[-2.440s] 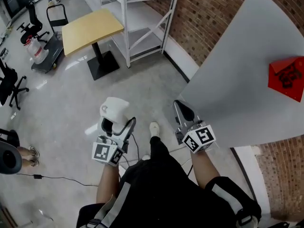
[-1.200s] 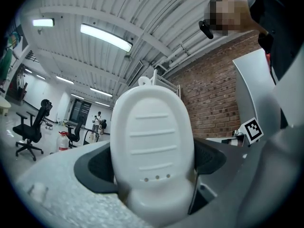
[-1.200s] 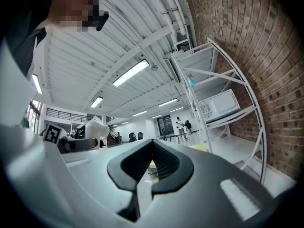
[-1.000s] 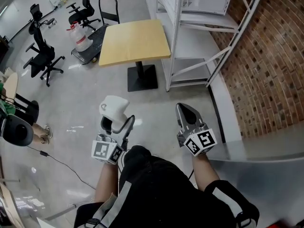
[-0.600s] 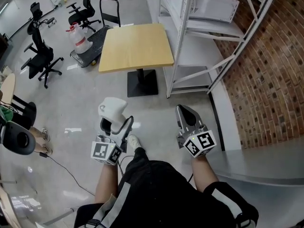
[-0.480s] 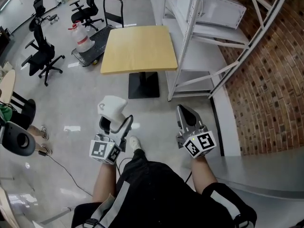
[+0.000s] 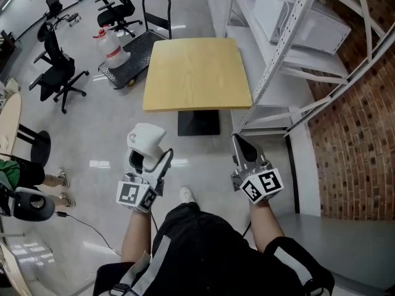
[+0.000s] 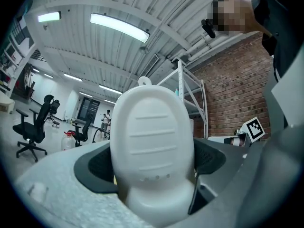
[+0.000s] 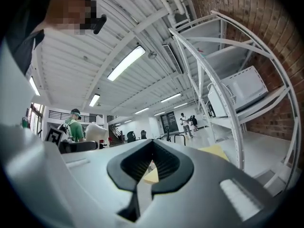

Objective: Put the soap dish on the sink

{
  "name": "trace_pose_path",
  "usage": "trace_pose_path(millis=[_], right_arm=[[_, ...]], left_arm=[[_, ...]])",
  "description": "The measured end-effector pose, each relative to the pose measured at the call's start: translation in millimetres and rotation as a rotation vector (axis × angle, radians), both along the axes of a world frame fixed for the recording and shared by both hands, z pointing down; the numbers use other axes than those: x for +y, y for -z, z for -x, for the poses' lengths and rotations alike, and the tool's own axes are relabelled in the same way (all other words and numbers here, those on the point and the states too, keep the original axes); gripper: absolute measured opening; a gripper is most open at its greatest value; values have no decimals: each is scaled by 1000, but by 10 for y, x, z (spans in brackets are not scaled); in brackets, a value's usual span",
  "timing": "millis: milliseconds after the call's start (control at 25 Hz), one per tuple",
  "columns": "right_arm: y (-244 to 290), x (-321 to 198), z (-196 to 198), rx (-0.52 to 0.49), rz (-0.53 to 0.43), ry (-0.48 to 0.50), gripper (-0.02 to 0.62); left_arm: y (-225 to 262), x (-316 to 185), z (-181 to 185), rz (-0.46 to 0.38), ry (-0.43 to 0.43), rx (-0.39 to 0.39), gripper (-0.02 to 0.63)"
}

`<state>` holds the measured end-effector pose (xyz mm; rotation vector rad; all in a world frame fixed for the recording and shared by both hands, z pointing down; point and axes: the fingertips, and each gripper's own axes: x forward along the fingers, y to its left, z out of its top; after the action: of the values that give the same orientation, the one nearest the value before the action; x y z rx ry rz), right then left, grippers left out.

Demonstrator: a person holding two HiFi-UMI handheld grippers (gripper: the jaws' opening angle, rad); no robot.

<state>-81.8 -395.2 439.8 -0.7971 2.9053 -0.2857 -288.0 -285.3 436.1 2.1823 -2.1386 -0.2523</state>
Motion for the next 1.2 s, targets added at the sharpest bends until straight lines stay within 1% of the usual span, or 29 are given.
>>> trace_pose_path(millis=[120, 200, 400, 600, 800, 960, 1040, 1200], right_arm=[[-48, -209, 239, -26, 49, -2, 6], [-12, -342, 355, -42, 66, -6, 6], [0, -570, 654, -12, 40, -17, 6], [-55, -633, 843, 30, 31, -5, 6], [-26, -770, 1000, 11, 20, 10, 6], [-85, -1026, 1181, -1, 24, 16, 6], [-80, -1158, 1319, -9, 16, 31, 6], [-79, -1454, 1652, 27, -55, 107, 6]], left_arm=[[-58, -163, 268, 12, 1, -7, 462], [-101, -275, 404, 20, -3, -2, 462], [-147, -446, 741, 10, -2, -1, 462], [-134, -499, 972, -8, 24, 3, 462], [-272, -559, 1156, -2, 62, -2, 462], [-282, -722, 1297, 4, 72, -22, 462], [-248, -814, 1420, 5, 82, -32, 462], [-193, -1057, 1638, 0, 110, -42, 462]])
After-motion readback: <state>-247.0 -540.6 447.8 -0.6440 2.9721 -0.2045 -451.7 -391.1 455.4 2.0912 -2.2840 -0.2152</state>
